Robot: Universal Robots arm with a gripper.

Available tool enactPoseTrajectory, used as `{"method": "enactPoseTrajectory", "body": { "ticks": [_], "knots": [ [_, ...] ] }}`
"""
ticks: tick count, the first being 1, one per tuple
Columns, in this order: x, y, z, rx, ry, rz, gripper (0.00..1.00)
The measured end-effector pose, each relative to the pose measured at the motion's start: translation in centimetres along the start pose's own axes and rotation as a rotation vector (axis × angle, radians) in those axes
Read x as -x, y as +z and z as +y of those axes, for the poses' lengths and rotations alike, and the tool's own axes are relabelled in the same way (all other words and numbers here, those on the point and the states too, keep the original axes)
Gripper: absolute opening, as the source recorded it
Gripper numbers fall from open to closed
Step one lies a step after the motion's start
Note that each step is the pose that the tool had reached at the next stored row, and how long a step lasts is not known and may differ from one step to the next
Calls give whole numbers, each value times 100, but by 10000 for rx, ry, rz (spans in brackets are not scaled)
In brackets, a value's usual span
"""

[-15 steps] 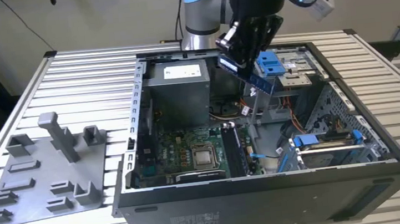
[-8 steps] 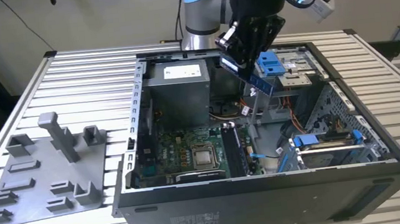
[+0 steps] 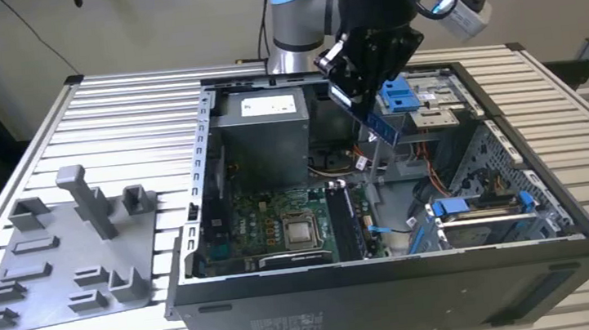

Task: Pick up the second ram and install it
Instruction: 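Insert the second ram into the second slot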

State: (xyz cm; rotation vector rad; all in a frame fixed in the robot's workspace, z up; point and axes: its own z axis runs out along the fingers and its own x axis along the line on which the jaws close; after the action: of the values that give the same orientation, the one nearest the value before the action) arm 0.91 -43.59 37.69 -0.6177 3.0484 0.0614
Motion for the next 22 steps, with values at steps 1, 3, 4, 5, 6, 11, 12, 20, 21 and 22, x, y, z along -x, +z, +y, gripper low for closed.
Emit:
{"method": "enactPoseTrajectory", "body": {
  "ticks": [1,3,4,5,6,11,12,20,21,22],
  "knots": [
    [-1,8,-1,-7,137,-3,14],
    [-3,29,-5,-16,384,-11,14],
    [-4,38,-7,-20,499,-15,14],
    [-6,48,-10,-25,615,-18,14],
    [-7,60,-12,-29,747,-24,14],
    [-10,110,-18,-56,1384,-50,14],
    [-11,119,-19,-62,1526,-54,14],
    [-13,182,-21,-114,2879,-98,14],
    [-14,187,-21,-121,3059,-103,14],
    [-14,193,-21,-127,3239,-110,14]
  ]
}}
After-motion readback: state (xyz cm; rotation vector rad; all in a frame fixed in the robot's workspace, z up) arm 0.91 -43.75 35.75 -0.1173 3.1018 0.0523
